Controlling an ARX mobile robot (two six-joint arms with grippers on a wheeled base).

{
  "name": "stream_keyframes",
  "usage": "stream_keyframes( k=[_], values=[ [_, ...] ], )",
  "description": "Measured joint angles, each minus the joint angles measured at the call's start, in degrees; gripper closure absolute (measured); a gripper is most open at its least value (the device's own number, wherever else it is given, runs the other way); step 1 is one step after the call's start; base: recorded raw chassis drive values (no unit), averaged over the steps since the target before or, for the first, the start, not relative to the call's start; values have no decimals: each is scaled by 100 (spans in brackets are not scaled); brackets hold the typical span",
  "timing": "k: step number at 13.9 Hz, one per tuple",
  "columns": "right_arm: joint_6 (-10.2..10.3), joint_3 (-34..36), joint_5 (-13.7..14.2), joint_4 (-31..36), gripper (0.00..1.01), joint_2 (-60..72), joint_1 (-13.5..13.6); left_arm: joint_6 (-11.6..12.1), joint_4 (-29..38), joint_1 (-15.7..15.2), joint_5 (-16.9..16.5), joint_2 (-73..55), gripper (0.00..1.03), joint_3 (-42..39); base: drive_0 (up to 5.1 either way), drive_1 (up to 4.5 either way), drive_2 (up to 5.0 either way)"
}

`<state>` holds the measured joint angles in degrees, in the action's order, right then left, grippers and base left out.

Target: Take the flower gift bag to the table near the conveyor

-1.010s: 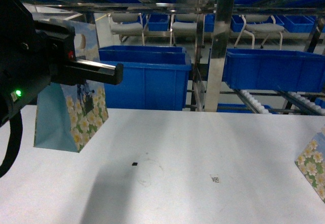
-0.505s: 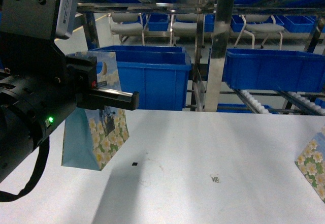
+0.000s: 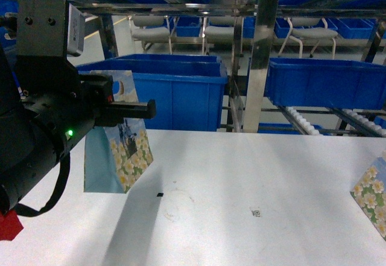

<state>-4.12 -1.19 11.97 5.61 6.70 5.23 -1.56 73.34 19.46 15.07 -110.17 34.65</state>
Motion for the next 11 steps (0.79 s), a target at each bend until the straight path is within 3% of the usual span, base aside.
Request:
stream_keyframes(
  k=[6,9,10,11],
  values=[
    [0,0,0,0,3,0,0,-236,2,87,-52,-44,101,160,0,0,0],
    [0,0,0,0,3,0,0,-446,-249,404,-39,-44,101,243,0,0,0],
    [0,0,2,0,3,0,0,-472,-656,763,-20,-44,101,420,0,0,0],
    [0,0,0,0,3,0,0,-452,-820,780,151,-184,101,492,0,0,0]
  ],
)
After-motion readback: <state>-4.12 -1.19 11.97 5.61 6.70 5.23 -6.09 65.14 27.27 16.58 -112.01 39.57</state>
